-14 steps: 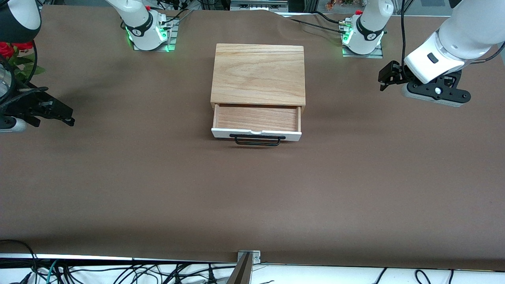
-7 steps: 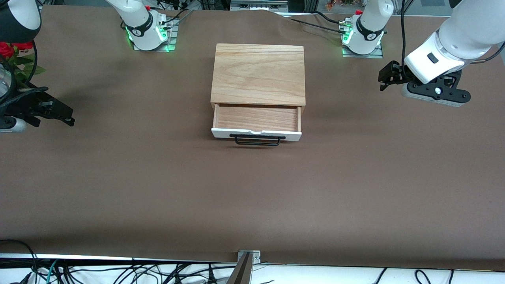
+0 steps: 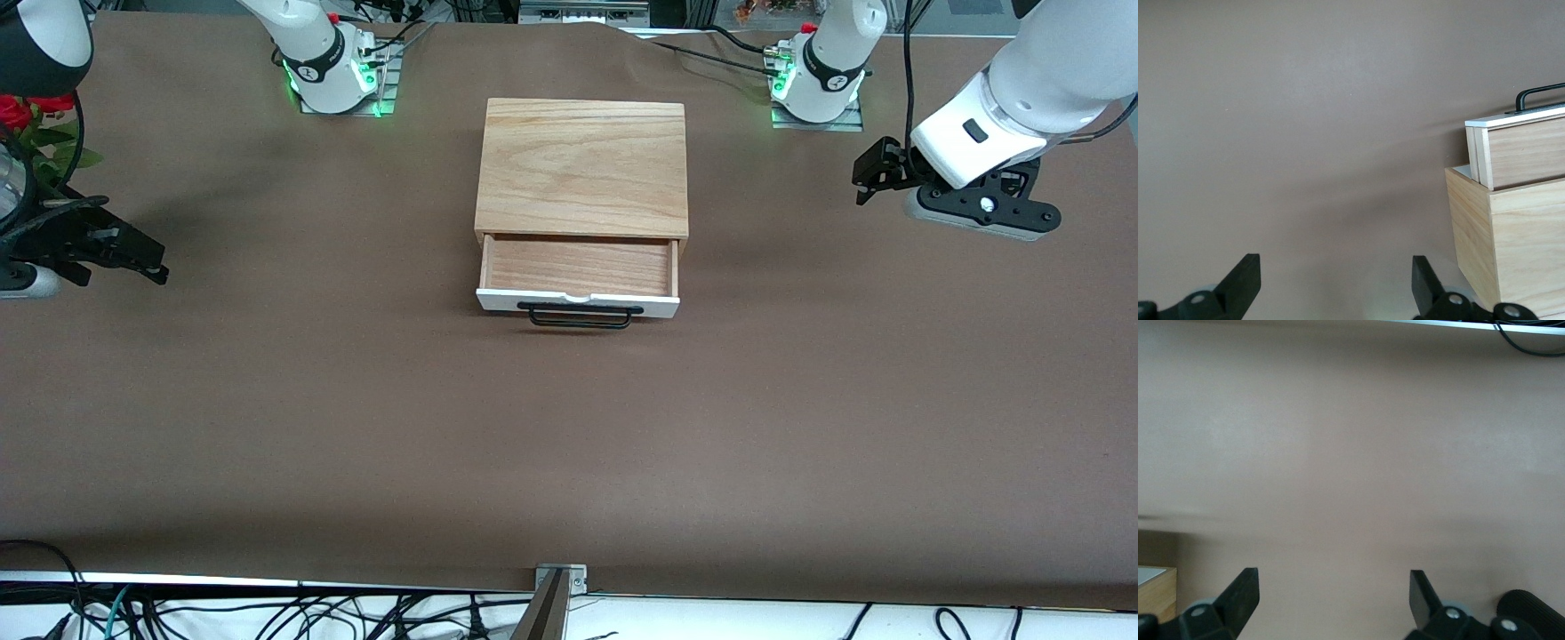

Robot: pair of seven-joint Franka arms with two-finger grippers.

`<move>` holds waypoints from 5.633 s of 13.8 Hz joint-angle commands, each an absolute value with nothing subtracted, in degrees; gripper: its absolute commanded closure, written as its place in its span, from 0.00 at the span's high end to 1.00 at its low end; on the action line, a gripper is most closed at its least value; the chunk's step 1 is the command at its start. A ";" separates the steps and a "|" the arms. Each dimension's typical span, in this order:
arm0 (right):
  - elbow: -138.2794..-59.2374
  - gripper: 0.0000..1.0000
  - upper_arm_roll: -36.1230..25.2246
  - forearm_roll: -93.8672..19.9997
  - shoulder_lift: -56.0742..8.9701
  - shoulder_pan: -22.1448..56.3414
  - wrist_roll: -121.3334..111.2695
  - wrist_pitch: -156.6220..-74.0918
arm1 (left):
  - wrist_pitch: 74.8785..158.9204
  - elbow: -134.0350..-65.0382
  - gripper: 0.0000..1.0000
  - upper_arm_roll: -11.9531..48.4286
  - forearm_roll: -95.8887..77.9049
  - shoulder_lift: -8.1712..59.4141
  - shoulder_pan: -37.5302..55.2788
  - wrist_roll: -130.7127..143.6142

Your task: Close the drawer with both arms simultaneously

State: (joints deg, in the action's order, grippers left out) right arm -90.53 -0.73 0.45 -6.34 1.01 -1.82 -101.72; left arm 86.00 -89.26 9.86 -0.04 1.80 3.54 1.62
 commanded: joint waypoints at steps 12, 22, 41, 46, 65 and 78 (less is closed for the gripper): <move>-88.77 1.00 -0.44 1.05 -7.03 0.70 -1.58 -100.28 | 85.43 -87.28 1.00 10.02 -0.79 2.55 3.25 2.02; -88.77 1.00 -0.44 0.97 -7.12 0.62 -1.58 -100.28 | 85.34 -87.28 1.00 10.02 -0.79 2.55 3.34 2.02; -88.68 1.00 -0.09 0.26 -9.48 3.94 -0.44 -101.86 | 85.25 -87.36 1.00 10.02 -1.05 3.68 3.60 2.11; -88.68 1.00 -0.09 0.09 -13.52 9.75 -0.35 -108.53 | 85.43 -87.36 1.00 10.11 -4.37 5.44 4.22 2.20; -85.34 1.00 0.18 -22.76 -33.57 26.97 2.81 -129.37 | 120.76 -85.87 1.00 11.42 -31.02 32.07 11.95 1.14; -85.34 1.00 3.08 -25.93 -35.07 29.18 7.12 -127.44 | 119.09 -89.56 1.00 13.27 -30.94 36.04 12.57 -0.26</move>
